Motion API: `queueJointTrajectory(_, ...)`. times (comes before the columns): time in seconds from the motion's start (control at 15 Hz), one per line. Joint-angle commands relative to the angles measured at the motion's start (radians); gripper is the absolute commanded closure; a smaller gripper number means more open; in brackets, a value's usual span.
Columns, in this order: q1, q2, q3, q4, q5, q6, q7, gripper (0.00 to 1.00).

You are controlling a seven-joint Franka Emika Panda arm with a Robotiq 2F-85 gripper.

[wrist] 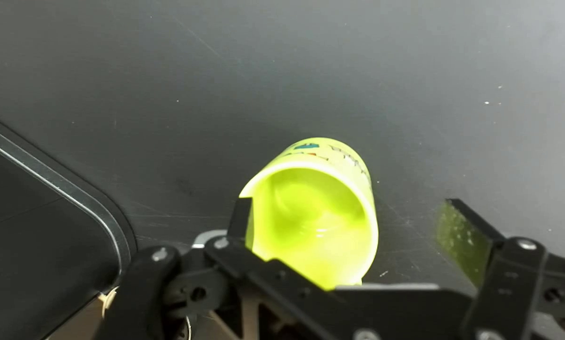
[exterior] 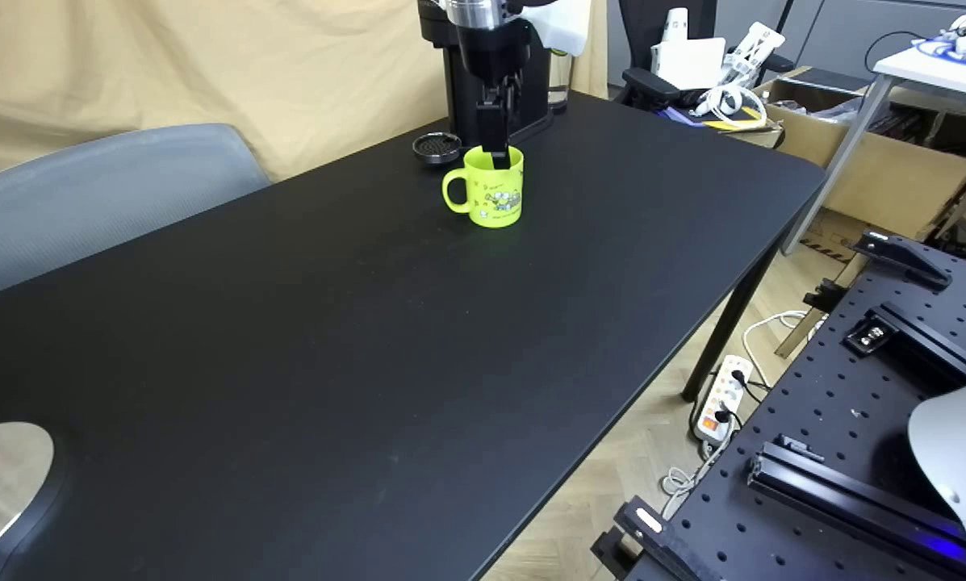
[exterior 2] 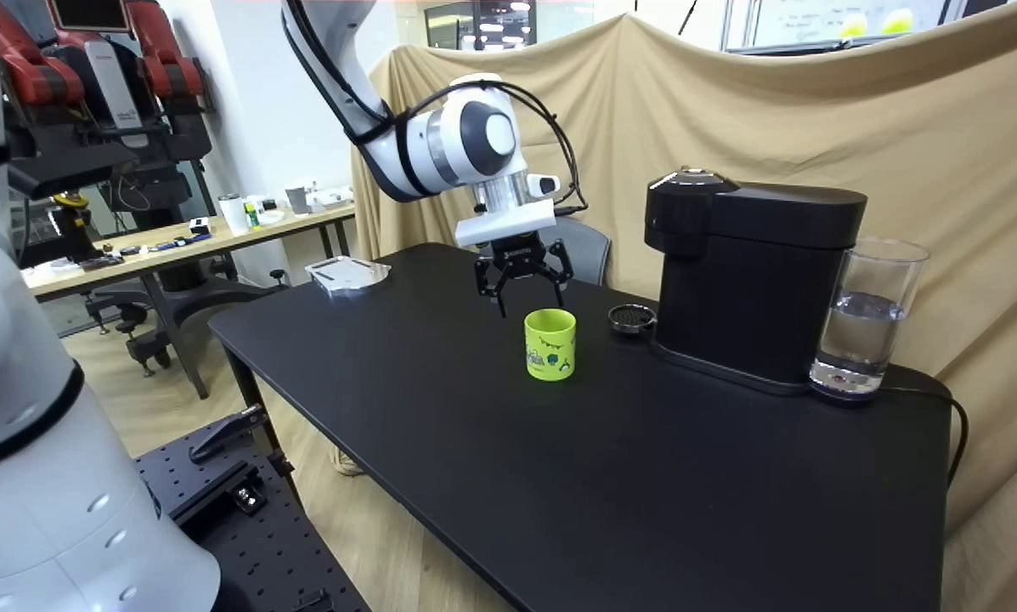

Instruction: Move the mug to the left, then the right, then back to the left

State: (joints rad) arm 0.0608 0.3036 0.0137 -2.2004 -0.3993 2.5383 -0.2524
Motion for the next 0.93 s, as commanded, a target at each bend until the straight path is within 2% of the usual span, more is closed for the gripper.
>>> queueJointTrajectory(0.0, -0.002, -0.001, 0.002, 0.001, 0.001, -0.003, -0.001, 0.0)
queueJointTrajectory(0.47, -0.043, 0.079, 0.06, 0.029, 0.111, 0.099, -0.16, 0.0)
queueJointTrajectory(0.73, -0.066, 0.114, 0.081, 0.044, 0.182, 0.094, -0.196, 0.0)
queueJointTrajectory(0.8, -0.073, 0.122, 0.084, 0.046, 0.187, 0.103, -0.209, 0.17)
queueJointTrajectory(0.87, -0.078, 0.128, 0.087, 0.049, 0.197, 0.103, -0.216, 0.25)
